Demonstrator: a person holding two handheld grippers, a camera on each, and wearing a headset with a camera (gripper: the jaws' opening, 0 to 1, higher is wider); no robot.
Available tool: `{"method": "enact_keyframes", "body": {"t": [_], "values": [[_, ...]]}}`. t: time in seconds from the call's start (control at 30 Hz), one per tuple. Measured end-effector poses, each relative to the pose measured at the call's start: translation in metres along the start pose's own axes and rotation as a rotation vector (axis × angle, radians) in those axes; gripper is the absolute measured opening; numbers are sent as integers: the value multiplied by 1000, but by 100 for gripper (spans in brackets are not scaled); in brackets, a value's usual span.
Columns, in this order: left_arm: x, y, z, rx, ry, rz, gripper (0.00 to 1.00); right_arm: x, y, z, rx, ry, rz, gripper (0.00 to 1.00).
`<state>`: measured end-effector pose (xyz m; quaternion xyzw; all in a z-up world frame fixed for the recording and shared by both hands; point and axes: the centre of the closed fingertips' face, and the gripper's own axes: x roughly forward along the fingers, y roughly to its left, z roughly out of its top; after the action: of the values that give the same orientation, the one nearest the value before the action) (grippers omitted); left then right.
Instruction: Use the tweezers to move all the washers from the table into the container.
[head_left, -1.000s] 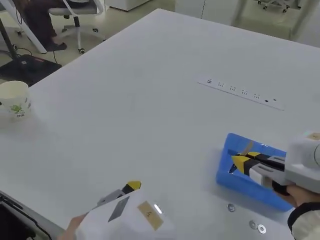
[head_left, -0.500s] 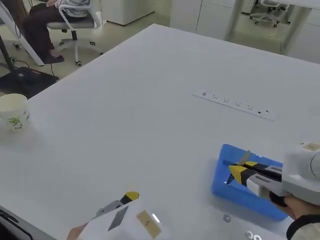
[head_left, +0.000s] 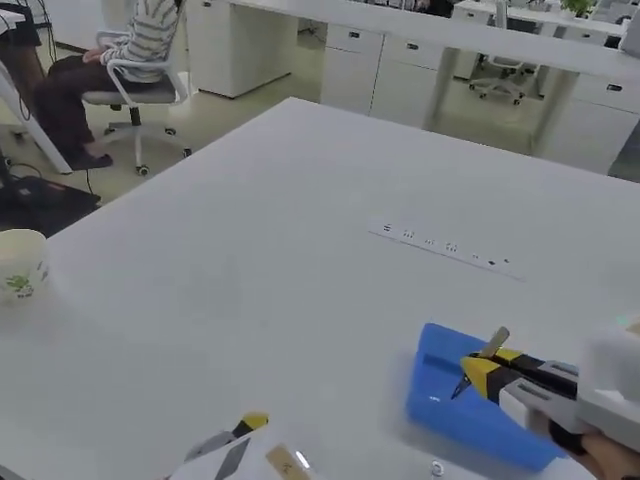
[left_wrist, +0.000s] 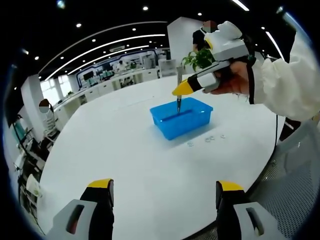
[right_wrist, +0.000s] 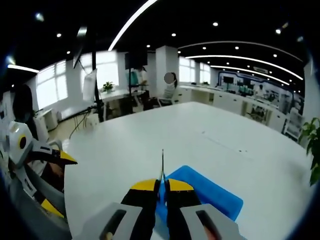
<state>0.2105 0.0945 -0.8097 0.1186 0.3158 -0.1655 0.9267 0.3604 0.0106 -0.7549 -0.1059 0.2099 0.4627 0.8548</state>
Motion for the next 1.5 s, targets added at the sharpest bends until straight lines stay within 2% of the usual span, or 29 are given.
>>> {"method": "enact_keyframes", "body": {"t": [0.2, 0.33, 0.67, 1.1, 1.5], "values": [[0, 1, 2, -6, -13, 1, 86, -10, 0, 1, 13, -14, -16, 3], [0, 1, 2, -4, -14, 1, 86, -15, 9, -2, 20, -12, -11, 2], [-1, 3, 3, -4, -21, 10, 85, -20, 25, -21, 33, 14, -7, 2], [-1, 2, 3, -11, -20, 5, 84, -8, 28, -43, 46, 45, -17, 3], [0, 0, 0, -4, -3, -7, 84, 0, 27, -60, 112, 61, -13, 3]]}}
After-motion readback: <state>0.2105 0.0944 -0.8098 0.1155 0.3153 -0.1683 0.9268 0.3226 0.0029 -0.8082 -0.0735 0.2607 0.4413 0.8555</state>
